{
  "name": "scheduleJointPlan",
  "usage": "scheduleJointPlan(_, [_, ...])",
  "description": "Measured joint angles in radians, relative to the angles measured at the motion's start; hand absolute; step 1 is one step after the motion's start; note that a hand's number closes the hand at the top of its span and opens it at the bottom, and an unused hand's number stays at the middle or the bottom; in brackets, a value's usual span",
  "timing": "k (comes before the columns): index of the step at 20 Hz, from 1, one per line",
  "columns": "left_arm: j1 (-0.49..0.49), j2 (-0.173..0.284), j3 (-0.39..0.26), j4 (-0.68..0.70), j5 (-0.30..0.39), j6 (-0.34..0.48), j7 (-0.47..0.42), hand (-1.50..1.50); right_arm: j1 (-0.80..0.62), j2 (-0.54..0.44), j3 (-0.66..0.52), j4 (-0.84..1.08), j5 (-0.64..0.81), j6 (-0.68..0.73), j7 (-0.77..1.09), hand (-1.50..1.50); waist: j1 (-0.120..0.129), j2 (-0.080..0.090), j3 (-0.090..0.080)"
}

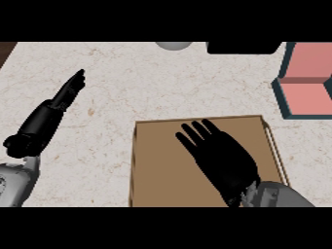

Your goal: Pick the tomato from the tray and place it in the cardboard box

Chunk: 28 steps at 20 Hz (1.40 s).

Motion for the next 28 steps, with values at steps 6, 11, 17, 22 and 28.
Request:
scheduleJointPlan(6, [-0.007,-0.035,0.031,0.027,-0.04,-0.027,-0.014,0.0,0.021,0.018,-0.018,0.081,0.095,-0.025,-0.072,-1.5,-0.001,0.0,0.0])
scheduleJointPlan(11, [0.006,-0.057,0.057,0.027,-0.067,-0.054,-0.031,0.0,0.038,0.064,-0.033,0.15,0.153,-0.052,-0.136,-1.5,0.0,0.0,0.0])
scheduleJointPlan(17, [0.016,-0.098,0.07,0.011,-0.103,-0.066,-0.019,0.0,0.062,0.097,-0.056,0.219,0.217,-0.078,-0.204,-1.5,0.0,0.0,0.0])
scheduleJointPlan(22, [0.012,-0.103,0.1,0.007,-0.114,-0.094,-0.012,0.0,0.083,0.095,-0.08,0.297,0.288,-0.148,-0.255,-1.5,0.0,0.0,0.0])
scheduleJointPlan(28, [0.024,-0.117,0.132,0.024,-0.134,-0.125,-0.043,0.0,0.091,0.131,-0.124,0.351,0.34,-0.163,-0.298,-1.5,-0.001,0.0,0.0])
